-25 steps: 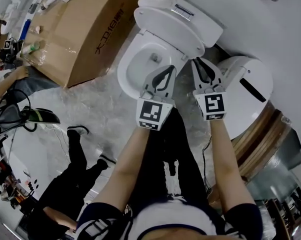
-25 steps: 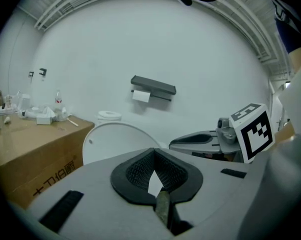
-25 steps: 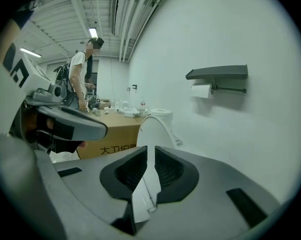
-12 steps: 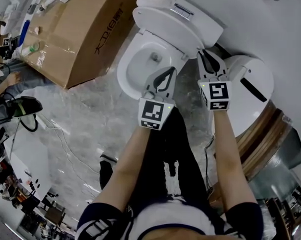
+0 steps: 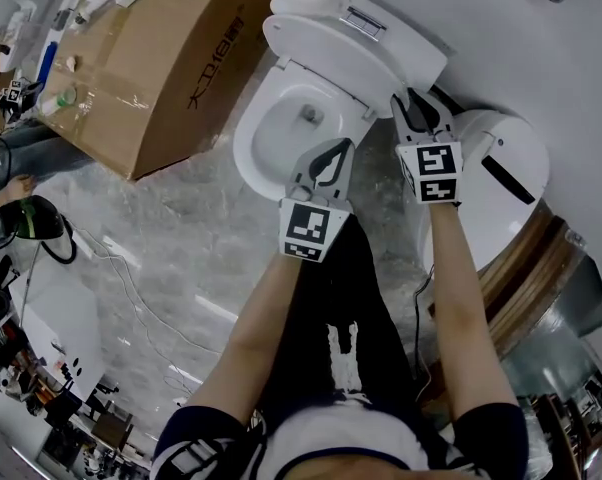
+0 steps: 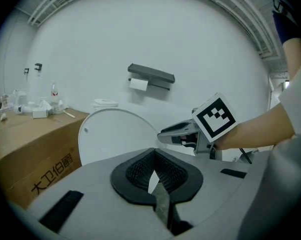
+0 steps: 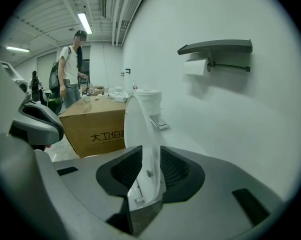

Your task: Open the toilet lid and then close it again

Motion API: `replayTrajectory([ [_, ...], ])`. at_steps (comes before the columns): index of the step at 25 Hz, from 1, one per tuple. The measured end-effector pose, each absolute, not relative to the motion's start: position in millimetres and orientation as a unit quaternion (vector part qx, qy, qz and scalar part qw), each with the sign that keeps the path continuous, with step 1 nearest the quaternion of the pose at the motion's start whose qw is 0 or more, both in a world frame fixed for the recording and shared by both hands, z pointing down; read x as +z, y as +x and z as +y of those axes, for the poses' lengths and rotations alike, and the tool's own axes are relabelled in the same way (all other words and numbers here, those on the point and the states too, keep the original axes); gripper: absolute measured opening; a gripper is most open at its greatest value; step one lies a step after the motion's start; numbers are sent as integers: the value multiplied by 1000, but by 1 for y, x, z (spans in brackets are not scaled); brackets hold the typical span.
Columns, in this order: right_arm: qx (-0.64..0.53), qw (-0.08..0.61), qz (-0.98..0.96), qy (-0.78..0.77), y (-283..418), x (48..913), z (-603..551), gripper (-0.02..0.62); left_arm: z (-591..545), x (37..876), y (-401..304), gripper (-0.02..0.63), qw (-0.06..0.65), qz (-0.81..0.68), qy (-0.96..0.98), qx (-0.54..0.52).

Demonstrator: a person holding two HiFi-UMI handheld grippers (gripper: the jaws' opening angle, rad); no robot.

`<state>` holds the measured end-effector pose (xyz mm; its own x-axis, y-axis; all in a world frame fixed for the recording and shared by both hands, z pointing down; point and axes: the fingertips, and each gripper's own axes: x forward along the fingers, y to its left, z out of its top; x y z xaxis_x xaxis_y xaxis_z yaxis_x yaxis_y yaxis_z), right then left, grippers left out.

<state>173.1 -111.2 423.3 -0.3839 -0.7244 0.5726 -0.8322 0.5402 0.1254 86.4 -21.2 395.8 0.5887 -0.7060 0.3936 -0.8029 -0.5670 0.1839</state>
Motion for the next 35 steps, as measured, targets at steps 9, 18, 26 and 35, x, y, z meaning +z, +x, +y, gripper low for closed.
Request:
replayTrajectory([
  [9,97,279,-822,486,176,425,-123,54,-24,399,86,6,174,-430,874,140],
  [18,131,244,-827,490,171,426,-114,51,-26,401,82,6,179,-435,872,136],
  [26,143,226,-835,481,161,425,-97,51,-27,403,78,6,183,-440,869,136],
  [35,145,227,-842,467,152,427,-83,52,-30,405,72,6,187,-452,861,135],
])
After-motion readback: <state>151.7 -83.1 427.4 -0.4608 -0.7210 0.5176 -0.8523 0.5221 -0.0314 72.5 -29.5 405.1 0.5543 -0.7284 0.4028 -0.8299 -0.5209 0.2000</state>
